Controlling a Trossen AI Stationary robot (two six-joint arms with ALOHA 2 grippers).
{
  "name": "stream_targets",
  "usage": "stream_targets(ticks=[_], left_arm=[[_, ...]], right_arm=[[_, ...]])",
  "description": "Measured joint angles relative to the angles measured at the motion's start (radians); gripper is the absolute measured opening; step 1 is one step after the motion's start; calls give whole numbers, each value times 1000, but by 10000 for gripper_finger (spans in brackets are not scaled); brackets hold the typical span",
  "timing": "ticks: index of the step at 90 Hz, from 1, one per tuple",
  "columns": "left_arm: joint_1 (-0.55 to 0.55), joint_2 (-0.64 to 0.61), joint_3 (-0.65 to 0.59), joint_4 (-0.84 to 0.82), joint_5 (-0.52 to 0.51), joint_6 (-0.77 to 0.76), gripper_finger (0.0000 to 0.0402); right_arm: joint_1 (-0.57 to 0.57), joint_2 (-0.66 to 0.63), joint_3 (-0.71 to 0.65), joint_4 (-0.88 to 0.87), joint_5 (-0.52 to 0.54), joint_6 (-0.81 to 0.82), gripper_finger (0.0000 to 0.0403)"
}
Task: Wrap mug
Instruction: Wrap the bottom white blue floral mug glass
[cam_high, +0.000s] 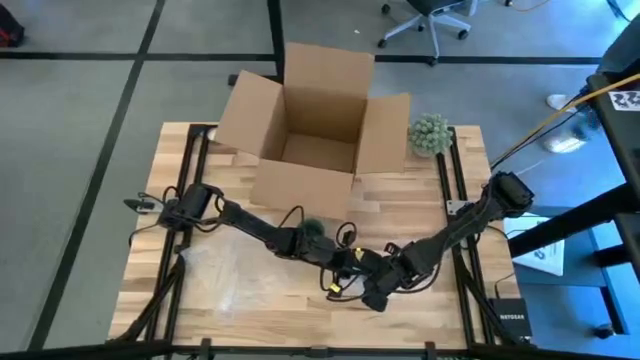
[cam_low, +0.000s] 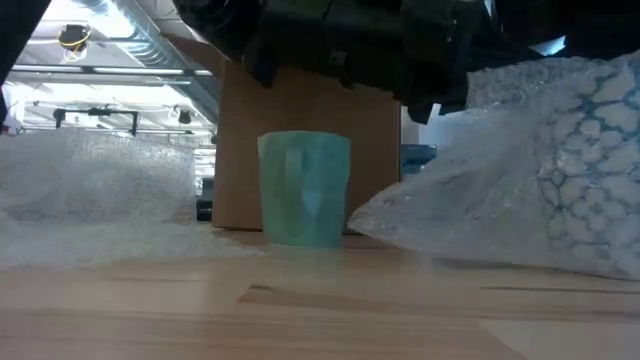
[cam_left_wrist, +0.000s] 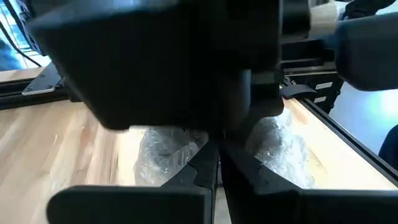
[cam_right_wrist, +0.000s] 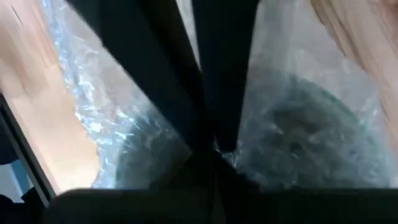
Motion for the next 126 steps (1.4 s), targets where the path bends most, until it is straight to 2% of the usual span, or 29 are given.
stream_targets(ticks=[25,38,43,48,59,75,96,103,114,126], left_arm=[[0,0,-1,-2,-1,0,0],[0,0,-1,-2,0,0,0],[0,0,-1,-2,0,0,0],[0,0,-1,-3,-1,0,0],[0,0,-1,-3,-1,0,0],[0,0,-1,-2,0,-4,0],[0,0,0,0,0,-4,0],[0,0,0,0,0,-5,0],[0,0,-1,-2,0,-5,0],[0,0,-1,-2,0,-5,0]], right_arm=[[10,-51,210,-245,12,-46,0],[10,-61,265,-342,201,-53,0],[7,-58,256,-330,281,-54,0],[5,-50,232,-291,316,-57,0],[0,-48,146,-184,235,-64,0],[10,-48,26,-96,125,19,0],[11,-54,-81,73,92,51,0],[-2,-54,-72,68,52,35,0],[1,-65,6,-43,2,1,0],[5,-102,128,-191,66,-23,0]])
